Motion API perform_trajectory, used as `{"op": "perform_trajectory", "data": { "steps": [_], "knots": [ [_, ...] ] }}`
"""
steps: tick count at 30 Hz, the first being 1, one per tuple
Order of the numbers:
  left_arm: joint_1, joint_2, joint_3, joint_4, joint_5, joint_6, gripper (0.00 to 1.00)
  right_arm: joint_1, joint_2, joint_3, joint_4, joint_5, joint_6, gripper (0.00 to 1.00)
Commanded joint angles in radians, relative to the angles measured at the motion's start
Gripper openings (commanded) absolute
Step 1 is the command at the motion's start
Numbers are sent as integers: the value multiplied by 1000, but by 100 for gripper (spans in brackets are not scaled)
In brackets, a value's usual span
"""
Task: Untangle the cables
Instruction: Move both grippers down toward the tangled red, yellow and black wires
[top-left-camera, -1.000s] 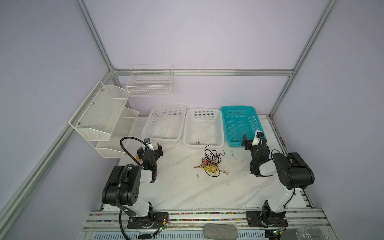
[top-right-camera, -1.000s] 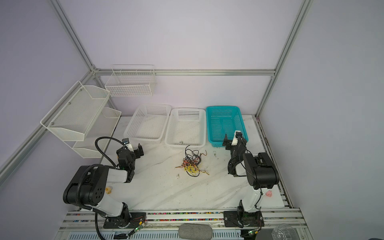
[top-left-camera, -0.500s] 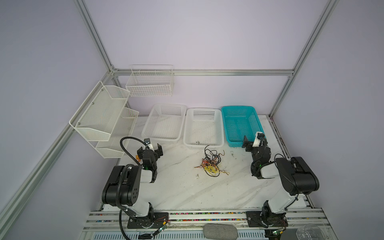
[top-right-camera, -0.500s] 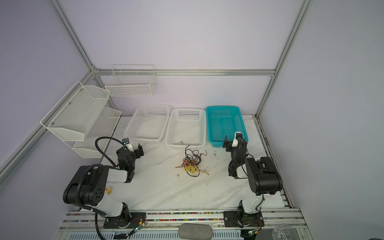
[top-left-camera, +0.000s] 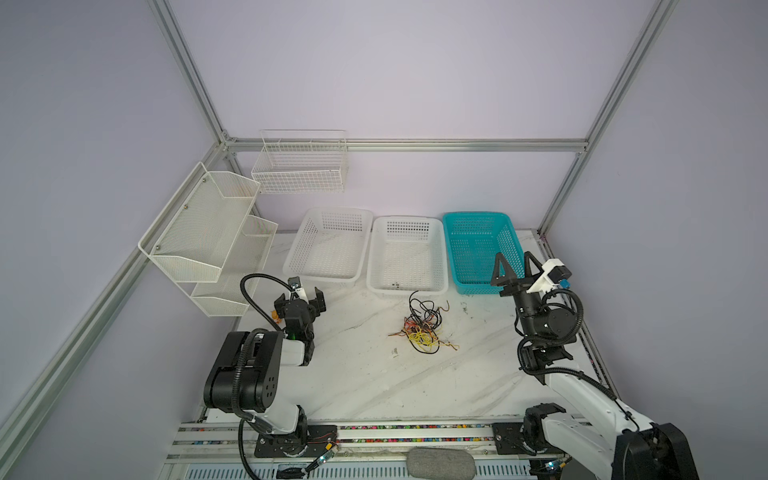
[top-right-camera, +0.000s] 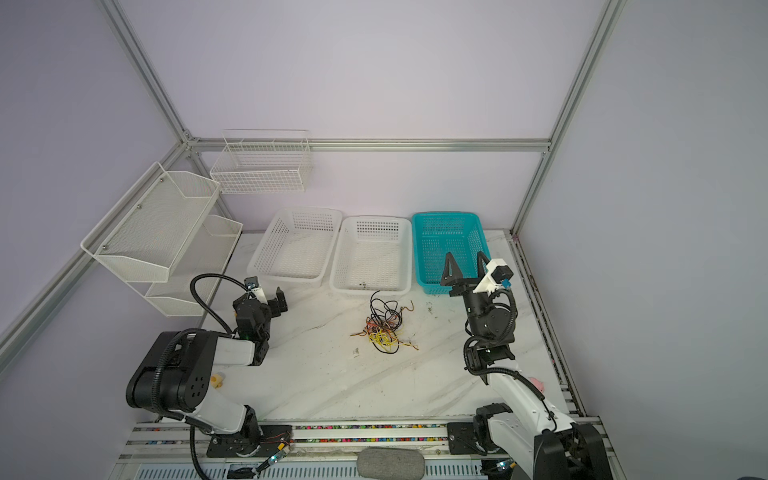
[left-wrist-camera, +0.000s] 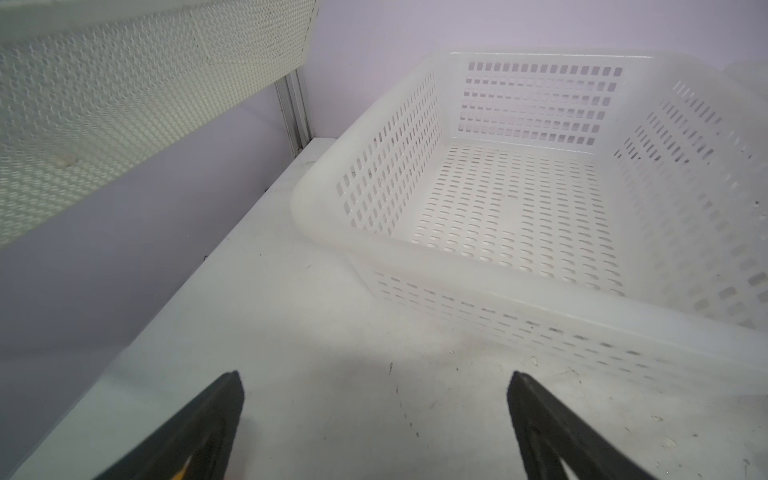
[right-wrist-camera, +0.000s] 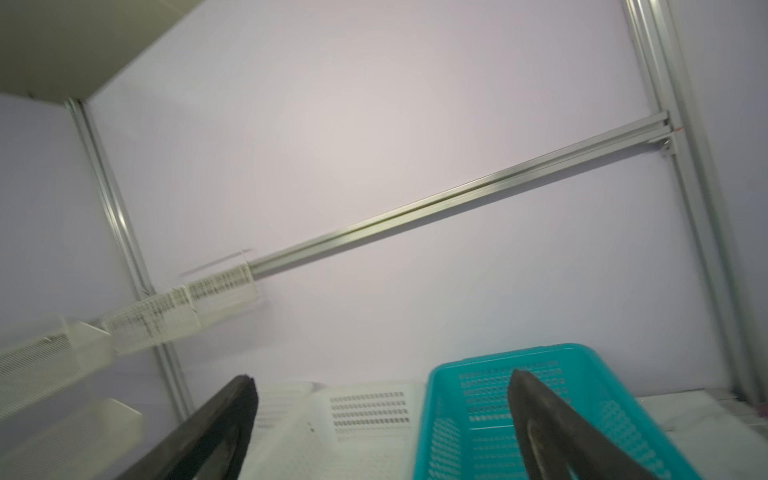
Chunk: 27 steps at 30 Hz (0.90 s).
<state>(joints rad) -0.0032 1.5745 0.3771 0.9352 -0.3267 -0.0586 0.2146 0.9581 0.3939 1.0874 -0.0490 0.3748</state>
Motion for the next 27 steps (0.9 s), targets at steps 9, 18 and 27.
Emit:
{"op": "perform_trajectory", "data": {
  "steps": [9,18,27],
  "knots": [
    [-12,-348,115,-484,-36,-84,100,31,152,166,-347,-213,436,97],
    [-10,-589,358,-981,250,-421,99,177,267,362,-710,-170,148,97],
    [-8,-850,253,-931,536,-651,100,355,322,404,-1044,-84,35,75]
  ]
}}
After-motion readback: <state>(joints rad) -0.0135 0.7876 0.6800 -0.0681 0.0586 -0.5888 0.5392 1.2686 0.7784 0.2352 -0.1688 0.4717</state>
